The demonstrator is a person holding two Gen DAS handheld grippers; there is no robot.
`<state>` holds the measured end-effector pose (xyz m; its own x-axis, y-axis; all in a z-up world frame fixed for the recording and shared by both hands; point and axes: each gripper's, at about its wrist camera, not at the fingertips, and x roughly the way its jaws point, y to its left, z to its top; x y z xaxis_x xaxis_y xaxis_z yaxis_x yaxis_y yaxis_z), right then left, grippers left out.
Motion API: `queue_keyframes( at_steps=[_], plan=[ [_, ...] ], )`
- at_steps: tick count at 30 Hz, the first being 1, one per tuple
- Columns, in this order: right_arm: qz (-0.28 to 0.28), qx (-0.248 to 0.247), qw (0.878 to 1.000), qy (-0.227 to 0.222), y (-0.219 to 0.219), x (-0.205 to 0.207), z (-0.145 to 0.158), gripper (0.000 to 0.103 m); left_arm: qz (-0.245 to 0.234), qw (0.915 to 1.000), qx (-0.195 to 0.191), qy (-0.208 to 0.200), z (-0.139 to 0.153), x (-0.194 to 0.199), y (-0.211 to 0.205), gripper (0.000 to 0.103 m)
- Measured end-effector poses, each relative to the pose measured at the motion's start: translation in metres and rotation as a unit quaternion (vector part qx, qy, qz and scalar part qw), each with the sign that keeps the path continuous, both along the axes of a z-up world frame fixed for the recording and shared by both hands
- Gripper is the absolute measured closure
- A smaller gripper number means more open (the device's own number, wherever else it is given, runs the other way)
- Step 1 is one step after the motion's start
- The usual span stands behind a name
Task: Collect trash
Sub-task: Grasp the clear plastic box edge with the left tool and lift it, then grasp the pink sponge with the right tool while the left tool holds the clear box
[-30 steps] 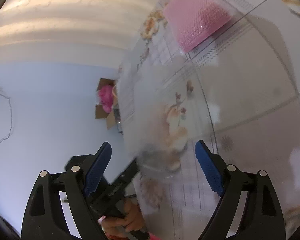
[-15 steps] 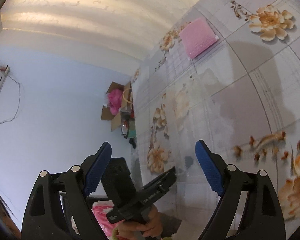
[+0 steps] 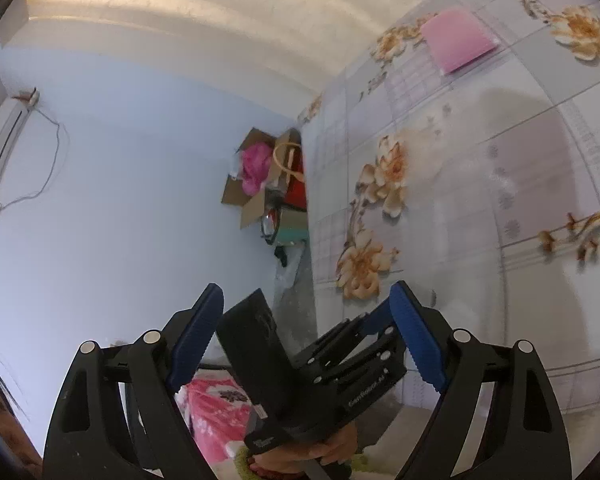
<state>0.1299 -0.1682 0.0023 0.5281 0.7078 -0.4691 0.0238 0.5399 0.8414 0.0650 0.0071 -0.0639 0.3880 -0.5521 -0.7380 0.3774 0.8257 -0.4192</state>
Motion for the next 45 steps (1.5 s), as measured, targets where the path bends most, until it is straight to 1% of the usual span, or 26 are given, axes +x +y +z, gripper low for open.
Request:
queue_keyframes(
  at_steps=[2,5,9,15,20,24,27,28,30,33,36,38,39,40,42,45],
  plan=[
    [0.008,0.009,1.000,0.001,0.005,0.004,-0.002,0.021,0.005,0.9998,-0.017,0.011,-0.002,0.001,0.011,0.063],
    [0.027,0.033,0.999,0.021,0.017,0.012,-0.017,0.021,0.011,0.9994,-0.030,0.015,-0.003,0.001,0.020,0.058],
    [0.041,0.038,0.998,0.041,0.031,0.026,-0.037,0.022,0.006,0.9992,-0.038,0.013,-0.006,-0.005,0.027,0.058],
    [0.049,0.041,0.997,0.039,0.039,0.039,-0.033,0.022,0.009,0.9988,-0.047,0.010,-0.009,-0.010,0.037,0.058],
    [0.052,0.036,0.998,0.003,0.026,0.024,-0.012,0.022,0.015,0.9981,-0.059,0.004,-0.006,-0.011,0.050,0.051],
    [0.021,0.006,1.000,-0.014,-0.003,0.010,-0.004,0.022,0.021,0.9971,-0.073,-0.011,0.002,-0.013,0.061,0.049],
    [-0.019,-0.026,0.999,-0.016,-0.030,0.002,-0.005,0.022,0.026,0.9952,-0.093,-0.019,0.011,-0.008,0.064,0.049],
    [-0.037,-0.046,0.998,-0.014,-0.041,-0.002,-0.006,0.022,0.029,0.9944,-0.099,-0.023,0.014,-0.006,0.065,0.049],
    [-0.058,-0.071,0.996,-0.010,-0.054,-0.006,-0.009,0.022,0.036,0.9935,-0.104,-0.031,0.021,0.000,0.065,0.049],
    [-0.080,-0.123,0.989,-0.014,-0.069,-0.008,-0.008,0.022,0.055,0.9930,-0.095,-0.043,0.030,0.013,0.063,0.049],
    [-0.087,-0.173,0.981,-0.019,-0.079,0.004,-0.002,0.022,0.075,0.9933,-0.072,-0.049,0.033,0.029,0.060,0.049],
    [-0.085,-0.197,0.977,-0.012,-0.086,0.018,0.000,0.020,0.081,0.9938,-0.052,-0.056,0.035,0.036,0.058,0.049],
    [-0.079,-0.211,0.974,-0.010,-0.089,0.029,0.000,0.017,0.083,0.9939,-0.032,-0.065,0.037,0.041,0.054,0.049],
    [-0.074,-0.223,0.972,-0.008,-0.089,0.037,0.001,0.017,0.082,0.9938,-0.015,-0.072,0.038,0.045,0.049,0.049],
    [-0.066,-0.261,0.963,0.002,-0.091,0.067,0.000,0.016,0.080,0.9936,0.009,-0.079,0.039,0.055,0.043,0.049],
    [-0.050,-0.303,0.951,0.020,-0.090,0.113,-0.004,0.015,0.077,0.9923,0.043,-0.087,0.039,0.069,0.039,0.049]
  ],
)
